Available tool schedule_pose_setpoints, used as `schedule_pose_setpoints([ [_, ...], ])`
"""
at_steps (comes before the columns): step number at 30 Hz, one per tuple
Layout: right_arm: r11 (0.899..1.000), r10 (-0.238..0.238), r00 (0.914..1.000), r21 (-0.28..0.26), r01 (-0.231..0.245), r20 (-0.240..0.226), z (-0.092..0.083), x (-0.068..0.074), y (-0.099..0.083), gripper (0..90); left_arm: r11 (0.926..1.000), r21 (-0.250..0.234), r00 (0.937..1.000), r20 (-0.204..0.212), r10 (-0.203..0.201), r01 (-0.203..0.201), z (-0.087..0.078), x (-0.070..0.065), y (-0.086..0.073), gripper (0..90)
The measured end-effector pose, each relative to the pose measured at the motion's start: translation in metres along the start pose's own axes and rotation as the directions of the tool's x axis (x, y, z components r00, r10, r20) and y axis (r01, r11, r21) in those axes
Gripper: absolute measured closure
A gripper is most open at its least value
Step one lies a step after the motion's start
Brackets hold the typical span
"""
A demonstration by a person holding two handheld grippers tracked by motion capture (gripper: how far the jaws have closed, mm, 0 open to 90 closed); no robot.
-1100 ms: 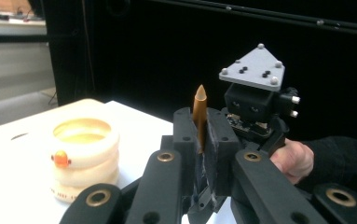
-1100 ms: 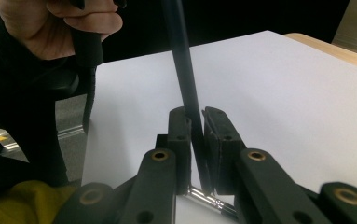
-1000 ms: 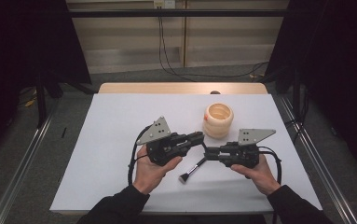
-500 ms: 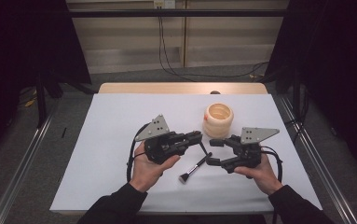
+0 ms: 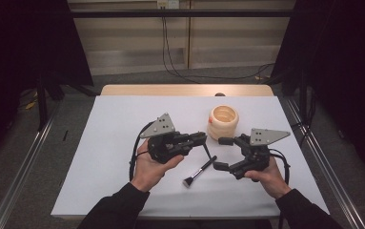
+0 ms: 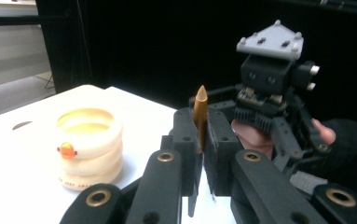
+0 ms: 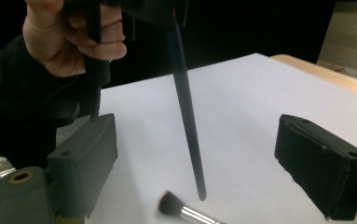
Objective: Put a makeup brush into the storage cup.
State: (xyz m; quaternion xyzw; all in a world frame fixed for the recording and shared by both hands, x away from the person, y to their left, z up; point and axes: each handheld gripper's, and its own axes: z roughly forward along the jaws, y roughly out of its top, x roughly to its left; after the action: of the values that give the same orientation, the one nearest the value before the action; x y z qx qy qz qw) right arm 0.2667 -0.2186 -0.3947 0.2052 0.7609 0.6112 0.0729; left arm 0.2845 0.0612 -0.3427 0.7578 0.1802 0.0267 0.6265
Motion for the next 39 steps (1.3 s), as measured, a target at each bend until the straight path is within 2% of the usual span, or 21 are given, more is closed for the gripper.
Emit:
schedule_pose_setpoints([
  [5,1.0,-0.007,1.0,-0.008,0.007,0.003,-0.001,0.002,0.002,15.2,0.9986,0.053,0.9999,-0.012,0.006,-0.006,0.004,0.0,-0.002,84.5],
  [6,1.0,-0.008,1.0,-0.008,0.008,0.003,-0.001,0.003,0.002,16.7,0.9986,0.052,0.9998,-0.018,-0.009,0.01,0.005,0.001,-0.002,84.5],
  [7,1.0,-0.006,1.0,-0.001,0.006,0.0,-0.001,0.003,0.003,18.1,0.998,0.06,0.9996,-0.02,-0.019,0.02,0.005,0.003,-0.002,84.5],
  [10,1.0,0.002,0.9998,0.023,-0.001,-0.018,0.002,0.003,0.002,22.3,0.9967,0.079,0.9988,-0.047,-0.014,0.017,0.005,0.004,-0.003,84.6],
  [13,0.999,0.005,0.9997,0.047,-0.004,-0.024,0.004,0.003,0.001,26.4,0.9944,0.105,0.999,-0.045,-0.005,0.01,0.006,0.005,-0.004,84.6],
  [15,0.999,0.003,0.9995,0.053,-0.002,-0.03,0.006,0.003,0.0,28.1,0.9941,0.107,0.9996,-0.027,-0.013,0.016,0.008,0.004,-0.005,84.6],
  [18,0.998,0.002,0.9991,0.056,0.0,-0.042,0.008,0.004,-0.001,33.3,0.9902,0.139,0.9998,-0.018,0.001,0.001,0.01,0.003,-0.005,84.6],
  [20,0.998,-0.001,0.9991,0.063,0.003,-0.042,0.009,0.004,-0.001,37.5,0.9904,0.138,1.0,-0.004,-0.005,0.006,0.012,0.002,-0.006,84.5],
  [22,0.998,0.003,0.9987,0.065,0.001,-0.051,0.011,0.004,-0.002,42.0,0.9878,0.156,1.0,-0.007,0.003,-0.002,0.013,0.0,-0.006,84.6],
  [24,0.997,0.006,0.9987,0.075,-0.002,-0.051,0.014,0.004,-0.003,49.7,0.9874,0.159,1.0,0.002,-0.002,0.001,0.016,-0.001,-0.007,84.6],
  [28,0.996,0.009,0.9983,0.091,-0.004,-0.058,0.018,0.005,-0.004,57.9,0.9834,0.181,0.9999,0.004,-0.01,0.01,0.019,-0.002,-0.009,84.6],
  [35,0.995,0.01,0.9977,0.097,-0.004,-0.067,0.019,0.005,-0.004,67.9,0.9828,0.185,0.9999,0.014,-0.006,0.003,0.023,-0.004,-0.011,84.5],
  [39,0.995,-0.001,0.9982,0.095,0.007,-0.059,0.02,0.006,-0.005,76.6,0.9846,0.175,0.9997,0.022,-0.005,0.002,0.023,-0.003,-0.012,84.5],
])
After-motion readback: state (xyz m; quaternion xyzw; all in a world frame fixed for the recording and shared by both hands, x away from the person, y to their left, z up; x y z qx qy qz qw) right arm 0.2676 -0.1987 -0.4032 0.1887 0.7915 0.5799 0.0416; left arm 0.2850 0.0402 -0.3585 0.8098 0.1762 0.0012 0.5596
